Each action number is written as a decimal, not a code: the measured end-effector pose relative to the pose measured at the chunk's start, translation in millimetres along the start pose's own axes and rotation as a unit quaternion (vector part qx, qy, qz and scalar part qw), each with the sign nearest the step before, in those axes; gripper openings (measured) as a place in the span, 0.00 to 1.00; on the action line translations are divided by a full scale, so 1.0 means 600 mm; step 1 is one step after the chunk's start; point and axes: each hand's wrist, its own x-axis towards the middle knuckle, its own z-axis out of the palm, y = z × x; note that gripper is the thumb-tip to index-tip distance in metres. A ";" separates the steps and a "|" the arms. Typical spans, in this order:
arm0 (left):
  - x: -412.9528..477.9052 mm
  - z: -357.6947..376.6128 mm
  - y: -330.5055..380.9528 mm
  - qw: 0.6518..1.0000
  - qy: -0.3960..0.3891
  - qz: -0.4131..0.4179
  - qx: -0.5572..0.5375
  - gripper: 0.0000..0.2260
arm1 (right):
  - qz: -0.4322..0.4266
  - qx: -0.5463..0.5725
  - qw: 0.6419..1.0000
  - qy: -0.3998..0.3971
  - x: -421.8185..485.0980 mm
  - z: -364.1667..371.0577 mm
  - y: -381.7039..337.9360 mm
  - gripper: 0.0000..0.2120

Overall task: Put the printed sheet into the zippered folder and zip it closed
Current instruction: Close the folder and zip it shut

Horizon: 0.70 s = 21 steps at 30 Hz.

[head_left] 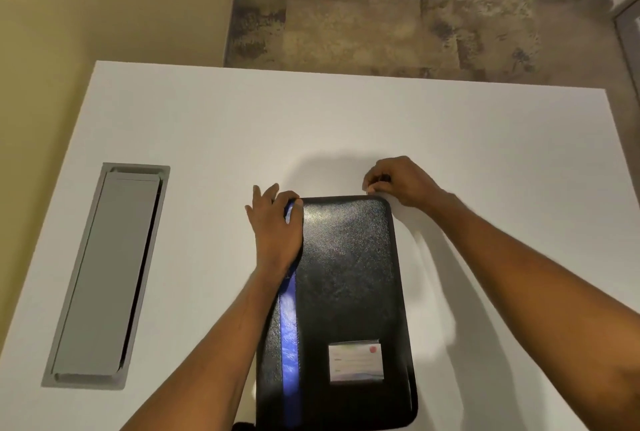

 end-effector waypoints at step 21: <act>0.008 -0.013 0.015 0.998 -0.030 -0.033 -0.043 0.07 | 0.019 0.068 0.985 -0.155 0.054 -0.023 -0.022 0.06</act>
